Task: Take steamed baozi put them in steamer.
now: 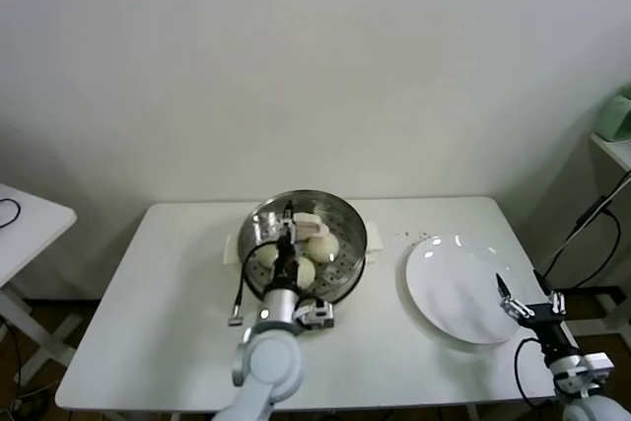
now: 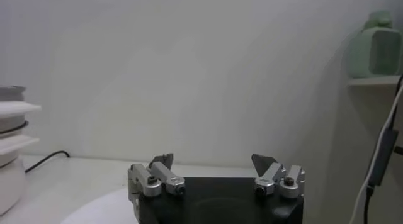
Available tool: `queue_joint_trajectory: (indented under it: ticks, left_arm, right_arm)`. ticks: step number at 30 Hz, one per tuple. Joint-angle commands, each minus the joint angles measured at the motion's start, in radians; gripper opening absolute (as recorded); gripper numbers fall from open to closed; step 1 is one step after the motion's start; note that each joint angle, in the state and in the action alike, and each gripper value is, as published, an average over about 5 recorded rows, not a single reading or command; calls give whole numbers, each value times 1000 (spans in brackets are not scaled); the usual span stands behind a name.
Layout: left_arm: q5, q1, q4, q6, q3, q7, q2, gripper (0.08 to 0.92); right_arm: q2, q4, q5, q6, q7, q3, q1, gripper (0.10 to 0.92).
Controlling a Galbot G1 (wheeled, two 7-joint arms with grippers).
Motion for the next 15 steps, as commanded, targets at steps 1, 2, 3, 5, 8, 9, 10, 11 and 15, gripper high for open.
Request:
queue_joint_trajectory:
  ticks: [1, 2, 3, 5, 8, 9, 10, 11, 15]
  left_arm:
    - [-132, 43, -95, -3, -4, -30, 55, 605]
    - [-164, 52, -118, -3, -5, -36, 67, 639]
    - [-197, 59, -140, -3, -6, -42, 77, 665]
    - [-267, 75, -181, -5, -7, -53, 98, 726]
    - [-381, 106, -235, -23, -15, -71, 125, 797]
    - [-422, 118, -252, -33, -20, -76, 134, 811]
    - [-466, 132, -269, -46, -31, -81, 142, 817]
    - [-523, 146, -286, -62, -45, -87, 149, 822]
    - [-811, 206, -342, -129, -146, -126, 169, 823]
  right_arm:
    - [-1, 1, 0, 2, -2, 1, -4, 823]
    - [-2, -1, 0, 2, -2, 1, -4, 823]
    - [-3, -2, 0, 2, -3, 0, -4, 823]
    - [-3, -3, 1, 0, -4, -2, -3, 823]
    - [-2, -3, 3, 0, -4, -8, -3, 823]
    - [-1, -2, 3, 2, -3, -11, -3, 823]
    - [0, -1, 4, 6, -1, -14, -4, 823]
    - [1, 1, 7, 12, 1, -16, -6, 823]
    - [5, 8, 17, 26, -1, -22, -16, 823]
